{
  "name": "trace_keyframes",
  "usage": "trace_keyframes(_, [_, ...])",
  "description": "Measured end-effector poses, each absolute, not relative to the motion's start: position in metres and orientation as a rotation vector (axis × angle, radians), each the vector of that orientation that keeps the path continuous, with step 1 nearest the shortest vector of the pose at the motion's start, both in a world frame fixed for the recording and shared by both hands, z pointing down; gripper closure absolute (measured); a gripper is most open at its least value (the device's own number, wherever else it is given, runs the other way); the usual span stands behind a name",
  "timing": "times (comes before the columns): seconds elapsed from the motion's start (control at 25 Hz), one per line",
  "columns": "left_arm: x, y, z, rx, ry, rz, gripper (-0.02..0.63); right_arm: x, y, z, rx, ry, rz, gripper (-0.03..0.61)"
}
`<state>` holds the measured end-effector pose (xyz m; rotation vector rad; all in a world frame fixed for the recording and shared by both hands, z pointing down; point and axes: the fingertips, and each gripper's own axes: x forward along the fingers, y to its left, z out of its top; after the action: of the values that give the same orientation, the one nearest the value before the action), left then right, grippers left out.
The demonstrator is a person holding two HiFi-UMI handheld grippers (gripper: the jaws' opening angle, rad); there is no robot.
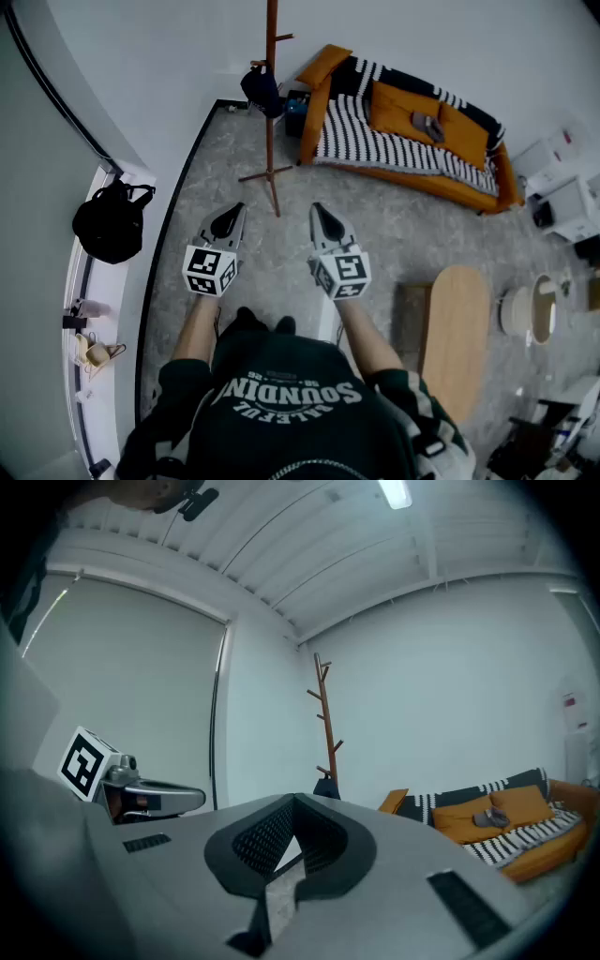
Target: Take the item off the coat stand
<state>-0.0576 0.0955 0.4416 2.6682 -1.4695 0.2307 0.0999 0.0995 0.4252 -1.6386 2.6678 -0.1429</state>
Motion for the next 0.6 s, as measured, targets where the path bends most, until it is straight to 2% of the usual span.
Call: trace_keyframes(0.6, [-0.0621, 0.0997, 0.4396, 2.663, -1.483, 0.229, 0.612, 0.1006, 0.1017, 0.4277, -1.643, 2.675, -0.206, 0.58])
